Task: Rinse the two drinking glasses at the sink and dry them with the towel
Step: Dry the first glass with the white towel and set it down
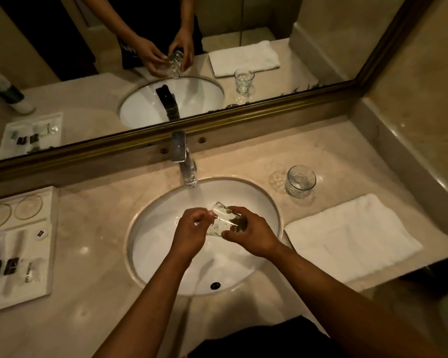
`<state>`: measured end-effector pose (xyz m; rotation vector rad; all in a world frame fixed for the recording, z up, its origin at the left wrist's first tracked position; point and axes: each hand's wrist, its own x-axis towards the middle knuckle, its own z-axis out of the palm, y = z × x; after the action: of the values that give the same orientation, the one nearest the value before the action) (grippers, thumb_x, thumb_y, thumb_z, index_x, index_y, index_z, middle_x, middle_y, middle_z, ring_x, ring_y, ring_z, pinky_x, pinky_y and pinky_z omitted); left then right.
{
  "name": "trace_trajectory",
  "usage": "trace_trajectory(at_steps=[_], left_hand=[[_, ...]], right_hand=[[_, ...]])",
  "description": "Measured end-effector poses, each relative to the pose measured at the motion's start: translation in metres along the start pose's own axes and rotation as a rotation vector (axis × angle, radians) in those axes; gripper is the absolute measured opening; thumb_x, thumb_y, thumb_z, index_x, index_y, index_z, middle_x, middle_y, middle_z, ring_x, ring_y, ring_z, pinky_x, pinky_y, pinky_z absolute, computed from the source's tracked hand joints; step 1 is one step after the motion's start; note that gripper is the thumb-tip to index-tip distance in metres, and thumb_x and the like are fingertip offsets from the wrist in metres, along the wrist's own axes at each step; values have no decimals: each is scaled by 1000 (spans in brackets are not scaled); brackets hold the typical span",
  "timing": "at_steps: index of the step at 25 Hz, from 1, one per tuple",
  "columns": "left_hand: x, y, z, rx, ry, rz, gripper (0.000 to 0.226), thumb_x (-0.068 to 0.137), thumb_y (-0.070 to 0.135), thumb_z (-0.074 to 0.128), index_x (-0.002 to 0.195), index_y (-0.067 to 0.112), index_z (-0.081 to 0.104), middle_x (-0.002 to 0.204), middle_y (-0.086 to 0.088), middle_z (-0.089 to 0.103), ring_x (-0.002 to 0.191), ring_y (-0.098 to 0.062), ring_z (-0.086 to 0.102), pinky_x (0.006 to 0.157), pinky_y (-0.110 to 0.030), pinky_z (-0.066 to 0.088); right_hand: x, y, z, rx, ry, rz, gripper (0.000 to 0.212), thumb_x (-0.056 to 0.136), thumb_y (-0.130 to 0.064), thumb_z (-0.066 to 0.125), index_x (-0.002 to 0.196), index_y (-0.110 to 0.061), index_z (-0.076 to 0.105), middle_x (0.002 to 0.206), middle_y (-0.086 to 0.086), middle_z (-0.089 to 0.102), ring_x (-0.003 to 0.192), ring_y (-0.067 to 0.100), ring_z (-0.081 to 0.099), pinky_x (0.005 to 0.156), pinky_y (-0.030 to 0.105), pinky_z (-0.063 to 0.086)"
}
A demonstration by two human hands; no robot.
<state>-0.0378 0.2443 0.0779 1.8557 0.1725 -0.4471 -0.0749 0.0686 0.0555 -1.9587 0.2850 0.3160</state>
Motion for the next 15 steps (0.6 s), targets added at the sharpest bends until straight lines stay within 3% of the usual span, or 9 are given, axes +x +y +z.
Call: trace_trajectory(at_steps=[3,7,10,12,15], left_hand=[[-14,9,19,-148,-166,-87,22,102,19,58,100,1,70,89,-12,76,69,-16,67,48,-28,44],[-27,9,46,-203,-200,-173,23,103,16,58,102,-6,65,88,-21,76,75,-25,71,57,-35,54],[-42,6,68,-241,-101,-239,20,102,14,57,97,-3,65,85,-19,77,72,-26,72,57,-33,51],[-50,3,77,-243,-63,-279,19,101,14,57,92,0,65,83,-19,77,70,-25,71,56,-32,49],[-62,-2,89,-253,-41,-319,17,101,12,56,91,0,65,83,-20,77,69,-25,71,56,-31,48]], right_hand=[[-16,13,-14,23,-22,-15,69,72,-35,85,134,-29,55,112,-9,70,95,3,67,81,18,52],[-32,28,-33,-21,-107,-46,79,77,-38,82,146,-28,43,128,-7,62,112,8,60,95,23,47],[-51,76,-59,-374,10,-2,85,76,-52,75,149,-27,38,146,3,45,133,22,41,109,35,39],[-67,112,-75,-664,178,123,82,73,-58,69,143,-22,45,144,9,44,130,30,39,107,40,39],[-85,152,-78,-862,212,253,87,67,-59,70,141,-22,44,142,12,42,125,33,41,100,44,42]])
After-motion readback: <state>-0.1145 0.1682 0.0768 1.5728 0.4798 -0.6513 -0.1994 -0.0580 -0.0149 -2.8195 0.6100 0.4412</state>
